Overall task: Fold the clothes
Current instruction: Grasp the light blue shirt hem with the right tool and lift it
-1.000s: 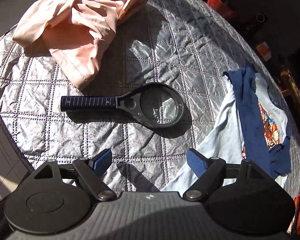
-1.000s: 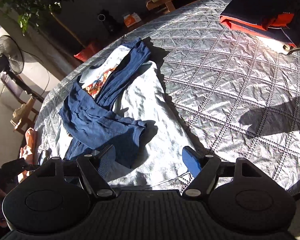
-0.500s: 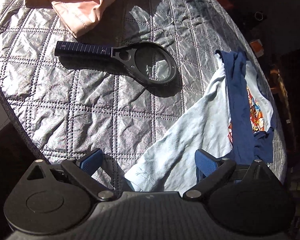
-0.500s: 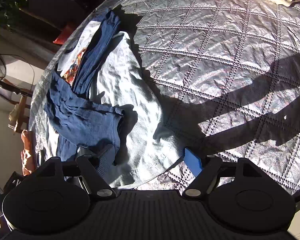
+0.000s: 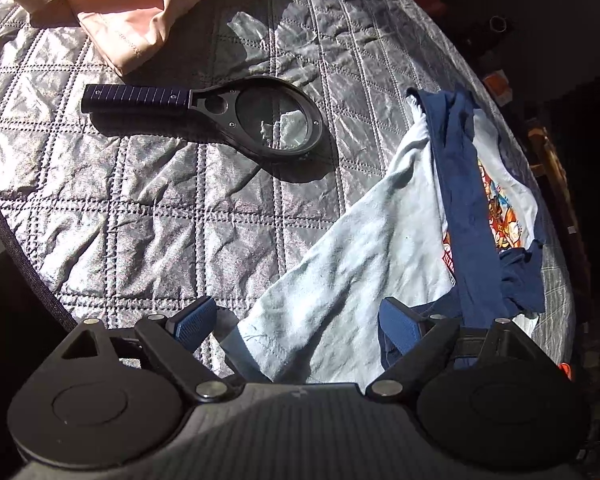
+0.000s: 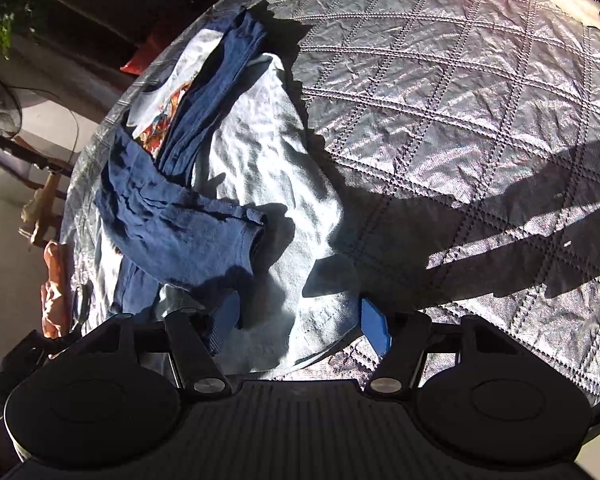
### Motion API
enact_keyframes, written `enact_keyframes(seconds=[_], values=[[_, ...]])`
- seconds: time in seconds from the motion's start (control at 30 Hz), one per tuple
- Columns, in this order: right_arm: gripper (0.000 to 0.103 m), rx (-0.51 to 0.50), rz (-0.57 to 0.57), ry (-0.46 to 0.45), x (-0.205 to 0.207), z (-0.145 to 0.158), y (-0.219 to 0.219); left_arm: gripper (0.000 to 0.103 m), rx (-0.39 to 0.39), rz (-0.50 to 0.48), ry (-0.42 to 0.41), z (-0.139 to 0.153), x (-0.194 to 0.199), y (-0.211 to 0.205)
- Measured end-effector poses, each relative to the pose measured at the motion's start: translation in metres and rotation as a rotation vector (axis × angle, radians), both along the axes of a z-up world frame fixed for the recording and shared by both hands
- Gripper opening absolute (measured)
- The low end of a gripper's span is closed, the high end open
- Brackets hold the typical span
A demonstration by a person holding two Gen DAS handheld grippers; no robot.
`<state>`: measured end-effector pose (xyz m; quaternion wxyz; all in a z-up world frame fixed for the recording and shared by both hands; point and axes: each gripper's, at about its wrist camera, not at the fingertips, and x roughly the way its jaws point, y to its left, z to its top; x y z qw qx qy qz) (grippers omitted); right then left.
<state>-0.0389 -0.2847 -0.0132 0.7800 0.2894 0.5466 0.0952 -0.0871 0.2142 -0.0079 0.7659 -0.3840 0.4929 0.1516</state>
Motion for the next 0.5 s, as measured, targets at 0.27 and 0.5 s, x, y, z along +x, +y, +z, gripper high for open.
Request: enact_keyframes(seconds=[0.27,0.5], values=[[0.071,-0.007,0.026,-0.006,0.0,0.001,0.005,0.065,0.201,-0.158,0.03,0.006,-0.001,-0.027],[0.072,-0.008,0.058,-0.021,0.001,0.003,0.013,0.074,0.332,-0.271,0.019,0.003,-0.002,-0.053]])
